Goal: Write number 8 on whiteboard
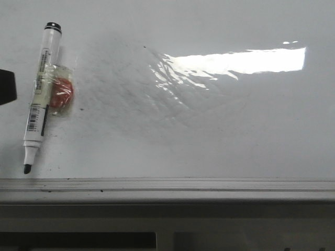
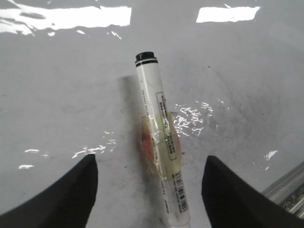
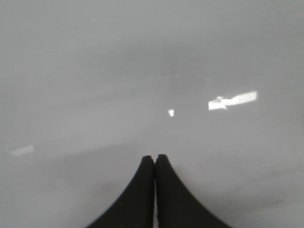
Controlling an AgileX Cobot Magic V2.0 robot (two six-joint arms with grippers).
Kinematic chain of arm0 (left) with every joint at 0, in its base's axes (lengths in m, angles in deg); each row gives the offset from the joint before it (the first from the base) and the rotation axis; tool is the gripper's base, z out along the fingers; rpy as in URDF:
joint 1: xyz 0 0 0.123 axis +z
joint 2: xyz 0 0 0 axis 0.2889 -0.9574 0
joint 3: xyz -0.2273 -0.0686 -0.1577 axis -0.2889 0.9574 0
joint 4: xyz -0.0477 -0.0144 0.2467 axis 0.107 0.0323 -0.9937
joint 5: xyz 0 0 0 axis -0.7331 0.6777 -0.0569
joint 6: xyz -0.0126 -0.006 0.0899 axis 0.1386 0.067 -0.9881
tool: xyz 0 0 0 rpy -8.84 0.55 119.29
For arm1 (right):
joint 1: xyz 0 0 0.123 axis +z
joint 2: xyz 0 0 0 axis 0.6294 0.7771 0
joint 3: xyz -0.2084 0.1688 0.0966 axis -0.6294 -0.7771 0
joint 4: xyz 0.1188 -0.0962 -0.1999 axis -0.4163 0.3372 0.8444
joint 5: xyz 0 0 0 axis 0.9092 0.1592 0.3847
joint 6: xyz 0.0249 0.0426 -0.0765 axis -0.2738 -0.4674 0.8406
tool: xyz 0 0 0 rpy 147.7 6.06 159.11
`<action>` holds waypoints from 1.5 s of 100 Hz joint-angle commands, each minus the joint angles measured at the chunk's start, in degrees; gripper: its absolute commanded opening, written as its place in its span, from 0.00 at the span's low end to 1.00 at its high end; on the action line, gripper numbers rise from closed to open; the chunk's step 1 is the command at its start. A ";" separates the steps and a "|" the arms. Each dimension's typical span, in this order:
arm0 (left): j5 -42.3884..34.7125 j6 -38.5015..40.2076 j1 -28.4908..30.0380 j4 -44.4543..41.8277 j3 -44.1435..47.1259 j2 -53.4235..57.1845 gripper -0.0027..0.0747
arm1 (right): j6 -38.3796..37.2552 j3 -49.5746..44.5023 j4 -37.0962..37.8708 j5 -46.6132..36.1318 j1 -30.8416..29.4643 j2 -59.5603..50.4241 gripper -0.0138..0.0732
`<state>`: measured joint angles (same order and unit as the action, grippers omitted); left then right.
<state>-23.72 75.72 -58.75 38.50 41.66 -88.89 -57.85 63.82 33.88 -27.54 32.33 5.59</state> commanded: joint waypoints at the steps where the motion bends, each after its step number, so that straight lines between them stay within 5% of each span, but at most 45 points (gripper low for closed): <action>1: -9.11 0.63 -1.05 1.04 -1.64 -3.69 0.60 | 0.50 1.54 -0.36 -3.59 -0.36 0.95 0.09; 33: -9.24 0.63 -3.40 0.66 -3.66 -12.58 0.57 | 0.50 1.54 -0.36 -3.46 -0.36 0.95 0.09; 62: -8.60 0.63 -3.40 0.66 -3.66 -14.39 0.01 | 0.50 1.54 -0.36 -2.19 3.03 1.08 0.09; 80: -8.70 0.63 -3.40 0.06 -3.66 -14.39 0.01 | 7.34 4.15 -0.36 2.22 10.38 2.58 0.09; 94: -10.08 0.63 -3.40 -8.28 -3.66 -13.93 0.01 | 15.22 9.34 -1.11 4.54 18.50 6.13 0.10; 120: -12.72 0.63 -3.40 -23.90 -6.49 -13.79 0.01 | 19.39 20.10 -2.86 4.05 38.45 18.14 0.49; 150: -10.46 0.63 -3.40 -36.23 -10.51 -13.79 0.01 | 19.39 28.82 -3.60 -3.33 53.67 33.06 0.50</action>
<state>-30.88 75.72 -61.97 2.82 33.05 -103.33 -39.18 88.86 31.46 -24.69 84.10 35.83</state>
